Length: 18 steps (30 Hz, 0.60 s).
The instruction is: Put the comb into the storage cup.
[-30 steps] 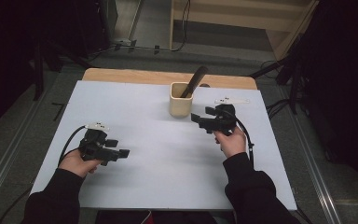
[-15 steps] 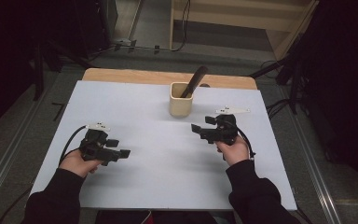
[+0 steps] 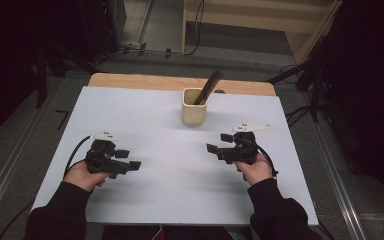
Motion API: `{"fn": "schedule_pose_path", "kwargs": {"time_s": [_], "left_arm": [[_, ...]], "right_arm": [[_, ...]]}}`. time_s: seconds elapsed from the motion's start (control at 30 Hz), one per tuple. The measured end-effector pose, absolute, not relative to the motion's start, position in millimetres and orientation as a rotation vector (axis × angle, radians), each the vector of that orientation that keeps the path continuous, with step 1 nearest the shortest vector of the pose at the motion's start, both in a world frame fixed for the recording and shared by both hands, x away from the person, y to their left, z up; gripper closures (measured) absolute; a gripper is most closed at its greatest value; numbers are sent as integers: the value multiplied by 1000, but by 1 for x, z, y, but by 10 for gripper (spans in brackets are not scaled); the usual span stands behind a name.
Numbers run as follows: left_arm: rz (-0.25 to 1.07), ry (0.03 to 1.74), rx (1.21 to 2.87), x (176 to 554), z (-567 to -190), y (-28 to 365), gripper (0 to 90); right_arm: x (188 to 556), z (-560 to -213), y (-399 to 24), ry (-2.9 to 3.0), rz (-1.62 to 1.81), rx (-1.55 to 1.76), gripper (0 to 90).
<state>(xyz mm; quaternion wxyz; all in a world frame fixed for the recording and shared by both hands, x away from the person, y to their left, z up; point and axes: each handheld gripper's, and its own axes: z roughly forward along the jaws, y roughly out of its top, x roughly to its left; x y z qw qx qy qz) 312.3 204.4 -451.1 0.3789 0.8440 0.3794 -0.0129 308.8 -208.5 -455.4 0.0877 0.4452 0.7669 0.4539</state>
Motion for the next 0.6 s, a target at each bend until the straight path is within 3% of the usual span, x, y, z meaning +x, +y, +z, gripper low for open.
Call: {"fn": "schedule_pose_path", "kwargs": {"time_s": [0.6], "left_arm": [[-30, 941, 2167, 304, -451, 204, 277]], "right_arm": [[291, -457, -223, 2346, 1347, 1292, 222]]}}
